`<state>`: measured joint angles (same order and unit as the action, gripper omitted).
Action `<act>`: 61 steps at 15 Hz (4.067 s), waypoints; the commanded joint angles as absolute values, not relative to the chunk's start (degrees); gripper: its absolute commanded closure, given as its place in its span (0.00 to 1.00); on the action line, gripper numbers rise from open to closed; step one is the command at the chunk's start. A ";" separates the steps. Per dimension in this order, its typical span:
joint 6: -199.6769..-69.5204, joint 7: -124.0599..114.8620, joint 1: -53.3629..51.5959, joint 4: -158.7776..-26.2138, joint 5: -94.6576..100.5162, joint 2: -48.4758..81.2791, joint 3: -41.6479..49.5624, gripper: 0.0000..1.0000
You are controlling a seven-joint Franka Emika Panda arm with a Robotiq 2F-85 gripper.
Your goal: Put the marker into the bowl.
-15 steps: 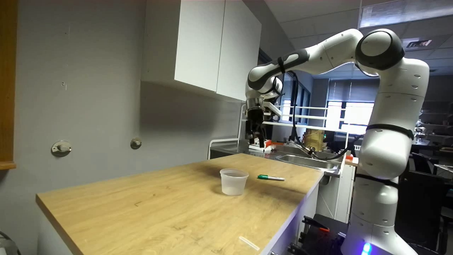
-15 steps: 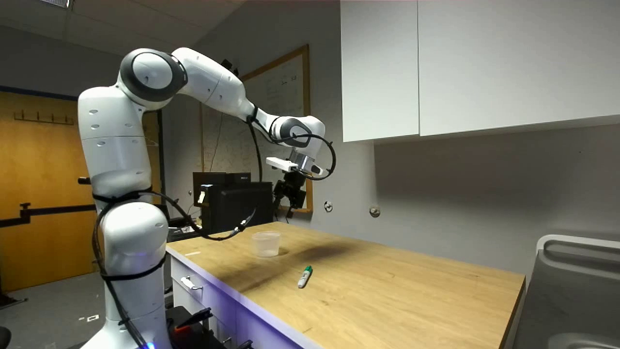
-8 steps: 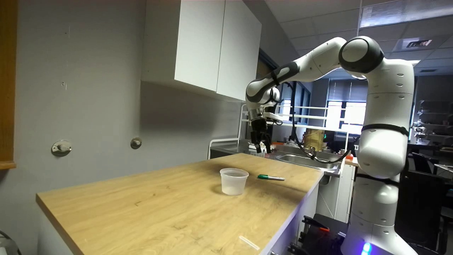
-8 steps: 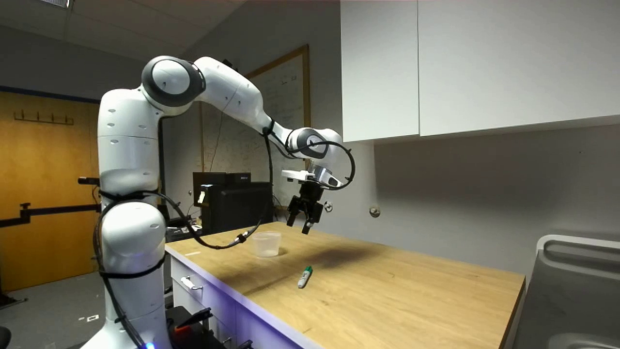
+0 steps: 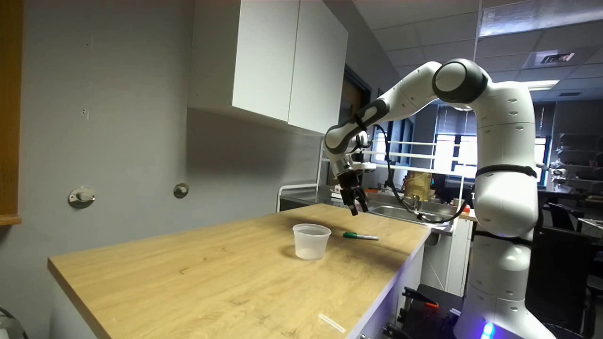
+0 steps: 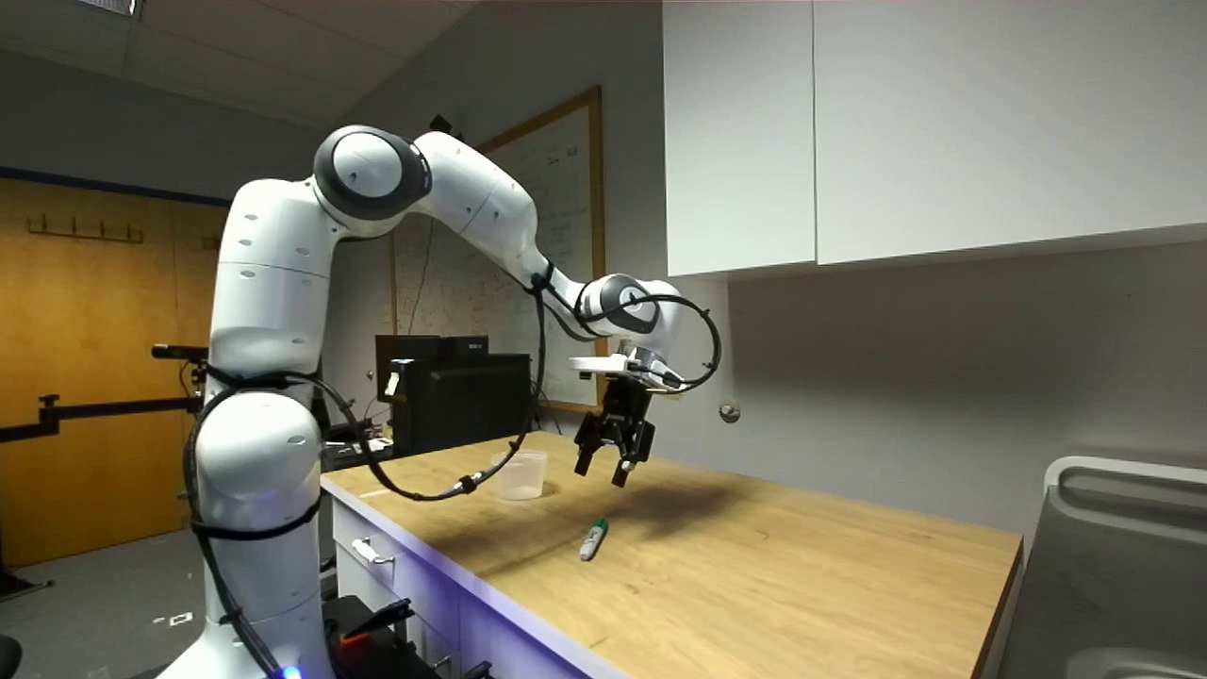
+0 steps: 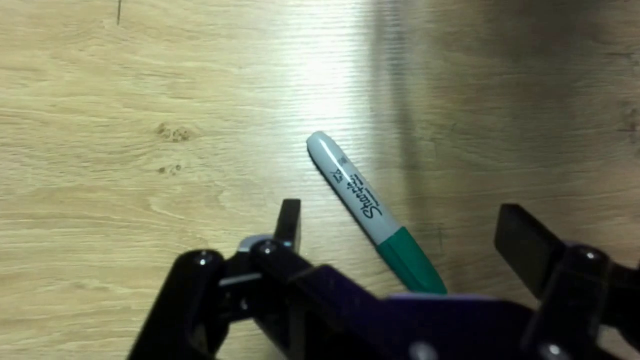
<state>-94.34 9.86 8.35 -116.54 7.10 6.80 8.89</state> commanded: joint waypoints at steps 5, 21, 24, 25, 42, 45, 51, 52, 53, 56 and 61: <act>-97.24 20.66 10.02 -117.35 5.15 10.10 8.58 0.00; -106.40 23.15 10.79 -122.87 4.45 11.96 7.88 0.71; -105.78 22.97 10.55 -122.35 4.71 11.42 7.71 0.94; -105.57 22.93 10.52 -122.15 4.69 11.36 7.67 0.94; -112.71 -16.92 4.15 -116.68 -10.53 -1.52 4.45 0.93; -119.78 -25.53 2.78 -116.45 -12.24 -1.72 2.90 0.93; -137.34 -46.45 -0.08 -119.95 -6.12 -2.46 -0.74 0.93; -138.80 -49.82 -0.37 -120.81 -3.59 -2.74 -1.14 0.93; -139.72 -52.91 -0.55 -121.71 -1.06 -3.21 -1.46 0.93; -137.86 -59.29 -0.66 -123.77 3.97 -5.53 -1.92 0.93; -133.76 -62.10 0.02 -128.92 5.09 -13.04 -2.60 0.93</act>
<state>-136.29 -59.78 -0.61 -124.80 4.08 -6.63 -1.70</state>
